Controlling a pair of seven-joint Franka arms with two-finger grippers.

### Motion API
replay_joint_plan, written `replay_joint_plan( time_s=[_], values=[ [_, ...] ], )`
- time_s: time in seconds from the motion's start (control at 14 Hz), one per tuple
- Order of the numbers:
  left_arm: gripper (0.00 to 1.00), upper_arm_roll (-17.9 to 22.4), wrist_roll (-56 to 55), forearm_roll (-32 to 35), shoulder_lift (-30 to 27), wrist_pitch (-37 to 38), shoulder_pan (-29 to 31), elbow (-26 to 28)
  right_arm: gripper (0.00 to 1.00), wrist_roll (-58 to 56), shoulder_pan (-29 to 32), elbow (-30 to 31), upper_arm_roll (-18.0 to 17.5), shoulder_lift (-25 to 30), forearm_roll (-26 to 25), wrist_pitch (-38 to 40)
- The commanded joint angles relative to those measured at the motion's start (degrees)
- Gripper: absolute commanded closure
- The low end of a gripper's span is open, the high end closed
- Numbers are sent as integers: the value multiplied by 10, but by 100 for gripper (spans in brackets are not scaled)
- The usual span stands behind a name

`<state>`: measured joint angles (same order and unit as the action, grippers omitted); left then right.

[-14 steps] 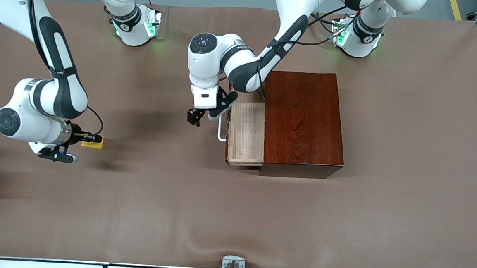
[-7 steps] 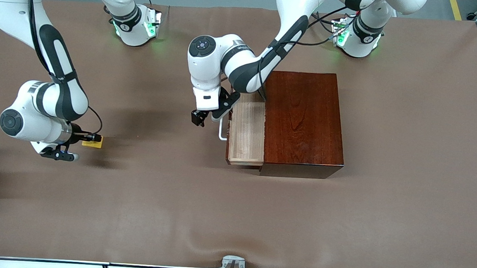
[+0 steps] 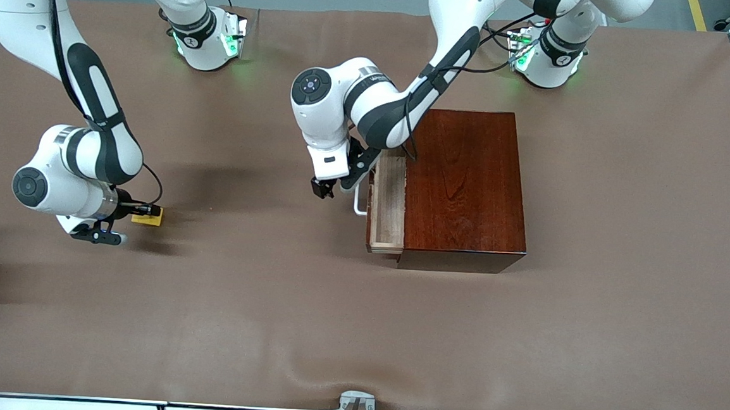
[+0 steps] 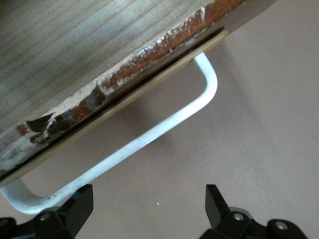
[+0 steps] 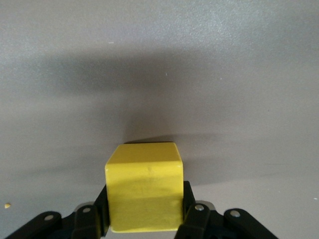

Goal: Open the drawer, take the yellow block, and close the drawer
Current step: 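Push the drawer in with the left gripper while the right gripper sets the cube down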

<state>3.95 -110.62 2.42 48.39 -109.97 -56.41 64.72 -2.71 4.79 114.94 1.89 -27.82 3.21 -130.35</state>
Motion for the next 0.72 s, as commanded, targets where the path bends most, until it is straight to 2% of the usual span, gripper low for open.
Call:
replay_joint_plan(
  time_s=[0.0,0.14,0.43,0.64],
  values=[
    [0,5,1,14,-8,45,13,11,0,-3,9,5,-9,10,-7,2],
    [0,5,2,11,-9,62,23,10,0,-1,7,-16,-10,14,-6,33],
    [0,5,2,10,-12,72,35,11,0,3,0,-119,-13,21,0,200],
    [0,5,2,10,-11,90,40,18,0,4,0,-190,-14,26,1,280]
  ],
)
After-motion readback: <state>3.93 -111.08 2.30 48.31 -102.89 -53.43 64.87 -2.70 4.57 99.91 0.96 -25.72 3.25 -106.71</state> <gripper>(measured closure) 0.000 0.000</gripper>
